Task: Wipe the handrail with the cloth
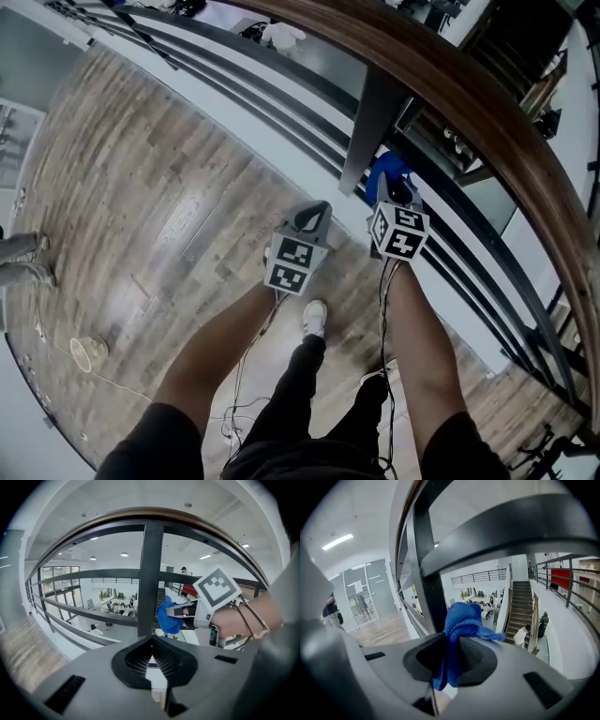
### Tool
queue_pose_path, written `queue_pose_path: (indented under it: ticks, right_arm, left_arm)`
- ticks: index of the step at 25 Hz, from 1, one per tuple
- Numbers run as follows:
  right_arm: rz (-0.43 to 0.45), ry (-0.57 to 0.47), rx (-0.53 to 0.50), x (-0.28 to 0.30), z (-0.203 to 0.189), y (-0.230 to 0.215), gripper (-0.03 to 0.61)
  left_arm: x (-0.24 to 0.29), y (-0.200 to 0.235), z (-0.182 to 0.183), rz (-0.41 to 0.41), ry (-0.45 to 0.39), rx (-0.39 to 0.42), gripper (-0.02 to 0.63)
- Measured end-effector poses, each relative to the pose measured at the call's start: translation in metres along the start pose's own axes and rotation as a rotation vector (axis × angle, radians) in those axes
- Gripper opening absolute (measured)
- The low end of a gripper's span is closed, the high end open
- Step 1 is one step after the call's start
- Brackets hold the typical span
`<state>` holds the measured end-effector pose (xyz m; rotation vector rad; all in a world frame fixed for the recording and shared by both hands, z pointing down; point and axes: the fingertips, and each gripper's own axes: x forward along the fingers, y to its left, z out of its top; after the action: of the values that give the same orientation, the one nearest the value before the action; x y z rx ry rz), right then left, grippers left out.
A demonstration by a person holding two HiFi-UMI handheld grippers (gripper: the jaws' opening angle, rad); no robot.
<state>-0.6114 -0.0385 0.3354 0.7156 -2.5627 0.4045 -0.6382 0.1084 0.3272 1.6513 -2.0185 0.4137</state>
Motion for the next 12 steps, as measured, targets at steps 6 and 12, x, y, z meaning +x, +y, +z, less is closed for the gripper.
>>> queue_pose_path:
  ticks: [6,12]
  right_arm:
    - [-0.065,0.133,-0.015,0.037,-0.013,-0.007,0.069]
    - [-0.09,0.189,-0.054,0.032,-0.019,-0.014,0.069]
  left_arm:
    - [0.001,0.016,-0.01,0.019,0.007,-0.024,0.006]
    - [0.009,-0.005,-0.009,0.008,0.004,-0.027,0.006]
